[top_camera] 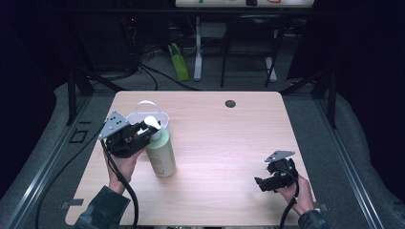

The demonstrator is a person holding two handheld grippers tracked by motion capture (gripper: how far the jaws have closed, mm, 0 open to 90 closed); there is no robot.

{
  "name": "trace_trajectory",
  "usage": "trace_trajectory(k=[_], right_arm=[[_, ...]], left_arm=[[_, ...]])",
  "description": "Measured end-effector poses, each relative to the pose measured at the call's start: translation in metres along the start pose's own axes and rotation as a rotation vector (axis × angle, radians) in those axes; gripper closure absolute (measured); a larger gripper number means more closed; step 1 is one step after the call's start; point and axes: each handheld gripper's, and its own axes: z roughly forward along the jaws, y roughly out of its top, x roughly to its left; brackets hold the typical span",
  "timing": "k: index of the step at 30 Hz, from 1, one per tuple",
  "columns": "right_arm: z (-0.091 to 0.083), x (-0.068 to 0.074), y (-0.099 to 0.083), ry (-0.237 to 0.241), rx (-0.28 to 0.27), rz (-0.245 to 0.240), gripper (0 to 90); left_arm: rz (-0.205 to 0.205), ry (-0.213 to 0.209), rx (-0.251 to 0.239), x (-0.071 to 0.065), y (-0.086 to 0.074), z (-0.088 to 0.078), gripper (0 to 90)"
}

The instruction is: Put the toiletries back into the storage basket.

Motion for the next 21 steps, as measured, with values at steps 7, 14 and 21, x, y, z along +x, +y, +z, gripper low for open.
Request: trace_trajectory(k=[7,14,21], right_arm=[[0.001,-0.001,0.000,0.002,0.003,-0.001,7.4],[0.002,0.001,0.002,0.003,0.004,-0.002,7.4],[0.002,0.000,0.002,0.004,0.004,-0.001,7.5]], left_arm=[[0.018,0.000,-0.001,-0.001,0.007,0.000,67.6],[0.020,0.006,-0.007,0.001,0.013,-0.004,67.6],[0.024,0.012,-0.015,0.003,0.022,-0.006,67.6]])
